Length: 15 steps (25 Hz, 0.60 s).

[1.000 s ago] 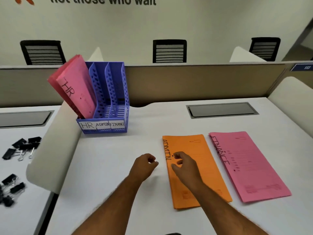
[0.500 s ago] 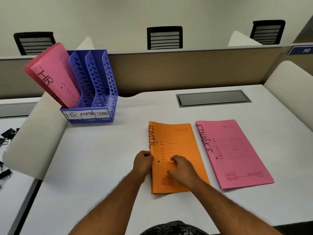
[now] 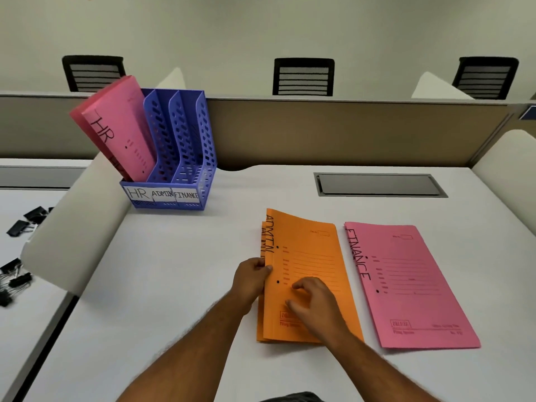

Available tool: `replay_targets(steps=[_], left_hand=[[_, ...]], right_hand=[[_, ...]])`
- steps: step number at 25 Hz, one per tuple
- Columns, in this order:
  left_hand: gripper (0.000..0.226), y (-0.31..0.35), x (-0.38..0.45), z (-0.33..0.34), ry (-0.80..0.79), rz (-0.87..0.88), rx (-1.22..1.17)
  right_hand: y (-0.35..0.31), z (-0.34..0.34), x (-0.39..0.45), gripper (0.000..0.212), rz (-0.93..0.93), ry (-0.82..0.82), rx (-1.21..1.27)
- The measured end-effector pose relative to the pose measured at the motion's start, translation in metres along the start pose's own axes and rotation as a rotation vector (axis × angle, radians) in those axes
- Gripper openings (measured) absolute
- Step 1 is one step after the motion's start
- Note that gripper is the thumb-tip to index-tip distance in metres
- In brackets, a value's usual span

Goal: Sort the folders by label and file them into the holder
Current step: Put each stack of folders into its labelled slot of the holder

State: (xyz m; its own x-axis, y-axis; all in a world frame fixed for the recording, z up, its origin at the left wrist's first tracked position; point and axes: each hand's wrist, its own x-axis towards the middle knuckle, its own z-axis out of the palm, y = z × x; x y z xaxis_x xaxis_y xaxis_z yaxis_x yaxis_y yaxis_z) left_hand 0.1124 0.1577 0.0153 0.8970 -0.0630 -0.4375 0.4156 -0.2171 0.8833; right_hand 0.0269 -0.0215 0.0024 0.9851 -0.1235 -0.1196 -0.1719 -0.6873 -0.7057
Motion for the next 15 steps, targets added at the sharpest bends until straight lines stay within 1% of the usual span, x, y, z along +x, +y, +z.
replay_targets(steps=[2,5,8,12,15], left_hand=[[0.018,0.008,0.0,-0.004,0.021,0.078,-0.026],[0.014,0.025,-0.003,-0.014,0.103,0.197,-0.089],[0.011,0.042,-0.008,-0.032,0.197,0.317,-0.103],[0.011,0.06,-0.015,-0.074,0.367,0.456,-0.053],[0.021,0.071,-0.019,-0.114,0.502,0.54,-0.045]], right_hand=[[-0.012,0.0,0.004,0.049,-0.028,0.032,-0.001],[-0.04,0.002,0.014,0.071,-0.064,0.072,0.004],[-0.073,0.008,0.026,0.085,-0.129,0.111,0.012],[-0.125,0.026,0.048,0.089,-0.205,0.091,0.077],[-0.169,0.045,0.065,0.085,-0.298,0.069,0.127]])
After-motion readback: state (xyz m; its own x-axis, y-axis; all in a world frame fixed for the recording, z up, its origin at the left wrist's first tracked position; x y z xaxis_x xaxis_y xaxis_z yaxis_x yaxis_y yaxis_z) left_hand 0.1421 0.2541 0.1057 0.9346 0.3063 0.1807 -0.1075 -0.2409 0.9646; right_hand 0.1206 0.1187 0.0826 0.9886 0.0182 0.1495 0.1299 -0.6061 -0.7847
